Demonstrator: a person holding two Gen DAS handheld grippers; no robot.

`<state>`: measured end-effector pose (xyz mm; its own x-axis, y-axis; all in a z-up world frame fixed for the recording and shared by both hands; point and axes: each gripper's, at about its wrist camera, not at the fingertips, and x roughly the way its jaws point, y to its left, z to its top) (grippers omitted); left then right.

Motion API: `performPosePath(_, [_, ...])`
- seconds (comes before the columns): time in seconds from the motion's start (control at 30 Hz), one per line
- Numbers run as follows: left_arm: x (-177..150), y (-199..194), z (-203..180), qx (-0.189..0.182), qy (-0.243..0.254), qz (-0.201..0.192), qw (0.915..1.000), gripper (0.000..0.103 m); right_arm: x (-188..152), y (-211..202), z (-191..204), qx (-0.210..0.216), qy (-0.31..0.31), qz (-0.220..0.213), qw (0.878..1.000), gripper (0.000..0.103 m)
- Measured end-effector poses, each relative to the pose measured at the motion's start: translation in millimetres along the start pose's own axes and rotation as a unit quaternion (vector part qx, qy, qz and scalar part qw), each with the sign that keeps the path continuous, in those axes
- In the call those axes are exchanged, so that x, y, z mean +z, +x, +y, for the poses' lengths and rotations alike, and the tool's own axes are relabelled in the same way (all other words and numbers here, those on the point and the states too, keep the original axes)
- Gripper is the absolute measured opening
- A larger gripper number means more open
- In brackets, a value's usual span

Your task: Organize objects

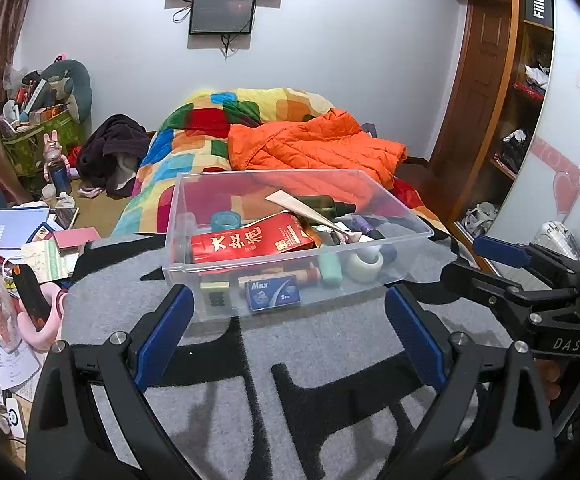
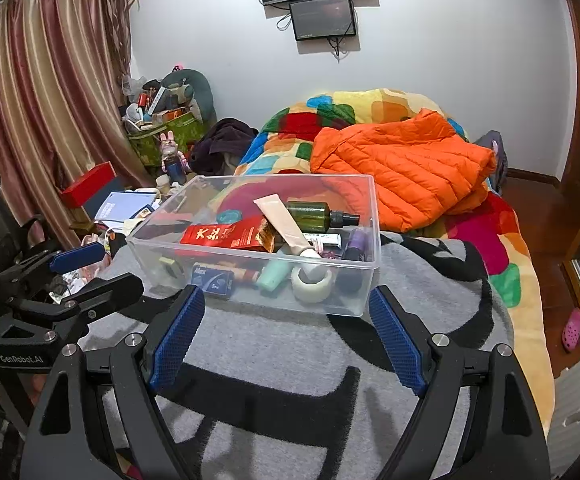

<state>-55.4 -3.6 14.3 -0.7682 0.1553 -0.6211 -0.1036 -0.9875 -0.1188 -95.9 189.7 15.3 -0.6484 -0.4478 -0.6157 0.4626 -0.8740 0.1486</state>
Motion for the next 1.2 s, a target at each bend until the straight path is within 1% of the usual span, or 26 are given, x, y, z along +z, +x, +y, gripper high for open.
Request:
performPosePath(0.27, [0.3, 2.6, -1.0, 0.000, 0.000, 0.002, 1.0000, 0.097, -1.7, 2.5, 1.9, 0.005, 0.002, 0.004, 1.000, 0.082])
performPosePath(0.93, [-0.4, 0.2, 1.9, 0.003, -0.004, -0.004, 1.0000, 0.097, 0.8, -1.7, 3.7, 0.007, 0.003, -0.004, 1.000, 0.082])
performPosePath(1.2, [1.2, 1.3, -0.7, -0.006, -0.003, 0.003, 1.0000, 0.098, 1.3, -2.7, 3.2, 0.007, 0.004, -0.005, 1.000, 0.082])
